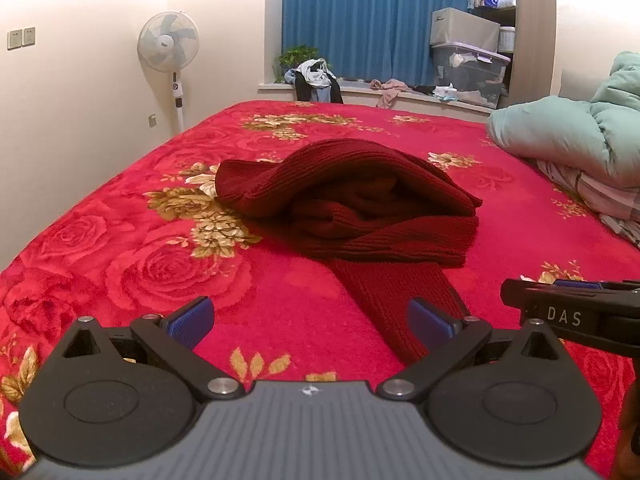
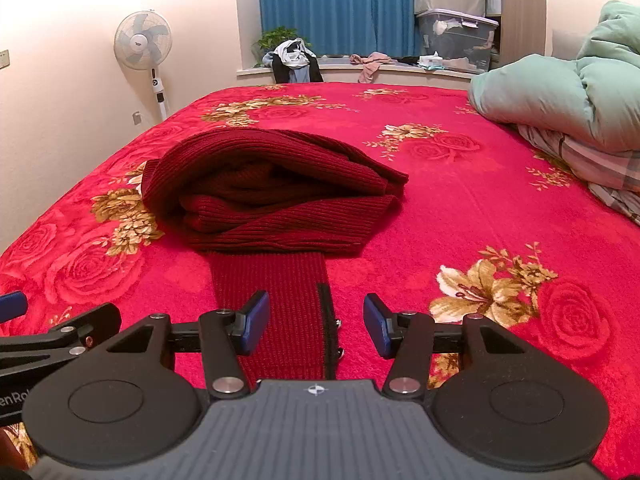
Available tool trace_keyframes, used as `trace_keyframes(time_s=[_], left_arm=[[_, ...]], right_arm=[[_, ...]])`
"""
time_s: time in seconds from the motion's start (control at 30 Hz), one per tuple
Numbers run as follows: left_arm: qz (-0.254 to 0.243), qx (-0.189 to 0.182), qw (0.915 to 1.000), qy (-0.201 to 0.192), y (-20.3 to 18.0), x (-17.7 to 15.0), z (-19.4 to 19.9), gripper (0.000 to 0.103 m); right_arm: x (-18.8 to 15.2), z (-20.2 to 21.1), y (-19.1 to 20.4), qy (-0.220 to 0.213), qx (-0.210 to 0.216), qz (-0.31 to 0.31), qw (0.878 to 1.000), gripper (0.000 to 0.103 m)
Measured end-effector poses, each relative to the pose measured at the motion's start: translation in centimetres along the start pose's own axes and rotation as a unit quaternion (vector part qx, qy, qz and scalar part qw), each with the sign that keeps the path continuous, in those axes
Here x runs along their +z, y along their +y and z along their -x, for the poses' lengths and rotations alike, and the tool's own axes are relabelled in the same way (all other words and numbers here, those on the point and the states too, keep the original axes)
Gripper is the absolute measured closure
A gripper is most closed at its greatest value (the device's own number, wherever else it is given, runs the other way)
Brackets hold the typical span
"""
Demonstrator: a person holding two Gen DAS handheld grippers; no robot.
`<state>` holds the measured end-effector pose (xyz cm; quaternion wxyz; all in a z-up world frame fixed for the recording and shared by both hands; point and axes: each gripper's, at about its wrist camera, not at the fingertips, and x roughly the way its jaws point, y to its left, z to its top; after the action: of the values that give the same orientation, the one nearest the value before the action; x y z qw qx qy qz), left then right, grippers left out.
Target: Fold small clothes
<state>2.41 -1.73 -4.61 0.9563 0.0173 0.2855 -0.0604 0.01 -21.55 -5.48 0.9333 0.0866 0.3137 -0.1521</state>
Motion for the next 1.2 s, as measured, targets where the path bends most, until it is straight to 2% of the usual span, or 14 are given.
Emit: trace_keyframes(time_s=[1.2], left_arm=[[0.007,-0.007,0.9999,0.001,-0.09,-0.05,0.13,0.000]], right_arm=[[0.03,-0.02,0.34,-0.002,0.004,0.003,1.000,0.049]])
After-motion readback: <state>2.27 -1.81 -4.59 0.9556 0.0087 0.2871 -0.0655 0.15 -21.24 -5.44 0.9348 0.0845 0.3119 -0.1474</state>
